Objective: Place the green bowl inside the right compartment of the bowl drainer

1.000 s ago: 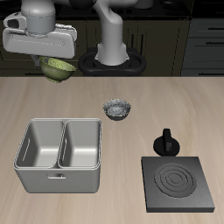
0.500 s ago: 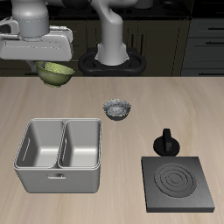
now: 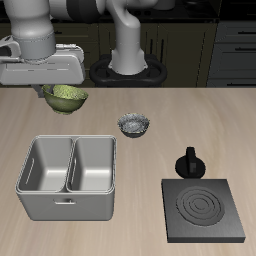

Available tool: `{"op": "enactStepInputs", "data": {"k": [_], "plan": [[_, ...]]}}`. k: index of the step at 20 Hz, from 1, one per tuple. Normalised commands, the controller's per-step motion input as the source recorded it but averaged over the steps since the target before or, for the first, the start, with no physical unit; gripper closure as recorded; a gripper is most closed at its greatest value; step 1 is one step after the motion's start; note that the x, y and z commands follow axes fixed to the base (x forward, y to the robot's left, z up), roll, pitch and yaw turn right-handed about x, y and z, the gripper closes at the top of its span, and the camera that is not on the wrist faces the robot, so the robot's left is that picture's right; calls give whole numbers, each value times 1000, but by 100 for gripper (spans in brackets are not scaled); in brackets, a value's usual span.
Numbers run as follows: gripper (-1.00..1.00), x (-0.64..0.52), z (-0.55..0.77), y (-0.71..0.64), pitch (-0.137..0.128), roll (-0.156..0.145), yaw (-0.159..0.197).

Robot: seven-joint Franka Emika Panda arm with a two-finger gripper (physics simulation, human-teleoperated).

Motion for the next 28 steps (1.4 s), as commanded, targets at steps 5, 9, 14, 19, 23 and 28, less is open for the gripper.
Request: {"op": "enactStepInputs", "data": {"k": [5,9,14,19,23,28], "plan": [[100,409,-95,18,14,24,11],[100,182,-65,-6,6,-4,-3],[100,96,-133,-234,3,-44,13],[100,14,-205,-112,27,-21,16],[100,45,-344,-52,46,-22,9],[100,34,-352,-19,37,-3,12]]}}
